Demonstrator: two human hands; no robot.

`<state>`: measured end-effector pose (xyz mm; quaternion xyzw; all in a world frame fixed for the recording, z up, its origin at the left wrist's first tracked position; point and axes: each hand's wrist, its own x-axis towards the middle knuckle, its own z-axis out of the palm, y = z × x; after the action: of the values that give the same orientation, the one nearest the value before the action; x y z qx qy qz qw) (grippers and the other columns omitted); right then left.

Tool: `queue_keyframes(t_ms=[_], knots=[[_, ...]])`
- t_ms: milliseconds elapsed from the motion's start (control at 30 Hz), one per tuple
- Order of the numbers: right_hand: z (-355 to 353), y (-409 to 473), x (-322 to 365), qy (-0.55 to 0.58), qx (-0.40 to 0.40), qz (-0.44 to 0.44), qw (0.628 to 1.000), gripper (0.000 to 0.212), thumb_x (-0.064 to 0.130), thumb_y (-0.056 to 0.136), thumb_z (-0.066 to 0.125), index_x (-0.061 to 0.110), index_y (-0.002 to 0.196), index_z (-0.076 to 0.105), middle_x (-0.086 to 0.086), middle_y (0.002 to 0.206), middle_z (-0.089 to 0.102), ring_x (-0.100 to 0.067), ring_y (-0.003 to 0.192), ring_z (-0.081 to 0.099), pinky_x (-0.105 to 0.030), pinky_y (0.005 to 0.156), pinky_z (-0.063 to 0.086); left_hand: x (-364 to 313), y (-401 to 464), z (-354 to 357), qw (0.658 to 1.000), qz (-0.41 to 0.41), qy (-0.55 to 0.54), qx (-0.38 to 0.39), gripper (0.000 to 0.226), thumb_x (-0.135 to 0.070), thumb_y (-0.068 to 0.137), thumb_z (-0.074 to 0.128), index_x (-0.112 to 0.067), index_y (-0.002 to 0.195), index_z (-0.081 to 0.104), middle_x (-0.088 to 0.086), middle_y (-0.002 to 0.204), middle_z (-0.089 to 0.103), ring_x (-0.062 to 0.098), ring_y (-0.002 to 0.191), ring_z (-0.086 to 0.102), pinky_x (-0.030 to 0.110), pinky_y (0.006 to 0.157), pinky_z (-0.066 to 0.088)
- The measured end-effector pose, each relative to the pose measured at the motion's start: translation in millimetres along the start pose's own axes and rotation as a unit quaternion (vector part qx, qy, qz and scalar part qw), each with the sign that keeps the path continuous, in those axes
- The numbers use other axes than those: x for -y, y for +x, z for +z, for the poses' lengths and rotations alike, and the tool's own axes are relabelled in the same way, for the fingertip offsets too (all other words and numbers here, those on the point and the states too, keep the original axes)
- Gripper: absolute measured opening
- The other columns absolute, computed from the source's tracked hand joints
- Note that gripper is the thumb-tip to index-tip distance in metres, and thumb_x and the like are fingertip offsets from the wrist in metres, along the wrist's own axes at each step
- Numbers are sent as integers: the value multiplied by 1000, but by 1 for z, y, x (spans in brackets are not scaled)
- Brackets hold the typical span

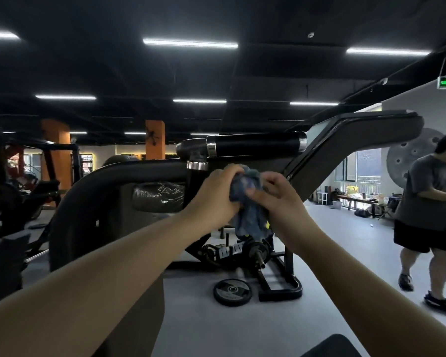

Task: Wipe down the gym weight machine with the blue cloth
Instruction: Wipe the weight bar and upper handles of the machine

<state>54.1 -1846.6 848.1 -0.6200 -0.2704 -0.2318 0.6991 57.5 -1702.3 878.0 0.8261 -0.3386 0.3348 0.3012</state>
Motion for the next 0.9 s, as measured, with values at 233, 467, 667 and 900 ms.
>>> queue_keyframes(t_ms=[233, 467, 667, 900], knots=[[-3, -2, -18, -271, -68, -196, 940, 53, -4, 84, 60, 25, 128, 52, 0, 134, 51, -9, 122, 48, -16, 103, 37, -14, 15, -13, 994, -21, -24, 101, 34, 0, 83, 60, -12, 115, 58, 5, 109, 63, 19, 101, 60, 40, 90, 50], [-45, 32, -8, -435, -247, -169, 849, 48, -9, 85, 49, 9, 128, 57, -10, 134, 49, -22, 123, 44, -9, 99, 25, 10, 2, -34, 886, 181, 423, -54, 37, -24, 75, 74, -19, 111, 67, 1, 117, 60, 22, 110, 52, 37, 92, 42], [-46, 54, -24, -609, -231, -177, 738, 51, -3, 89, 51, 10, 138, 47, -16, 143, 43, -32, 136, 35, -44, 114, 24, 27, -6, -33, 909, 48, 377, -169, 68, -33, 57, 87, -6, 110, 54, 15, 109, 52, 29, 95, 55, 35, 75, 47], [16, 57, -37, -574, -161, -145, 790, 67, -13, 88, 41, 23, 145, 36, -4, 156, 23, -24, 144, 16, -35, 114, 22, 36, -6, -31, 978, -171, 102, -63, 38, -38, 83, 66, -12, 106, 54, -3, 91, 58, 16, 90, 60, 27, 72, 44]])
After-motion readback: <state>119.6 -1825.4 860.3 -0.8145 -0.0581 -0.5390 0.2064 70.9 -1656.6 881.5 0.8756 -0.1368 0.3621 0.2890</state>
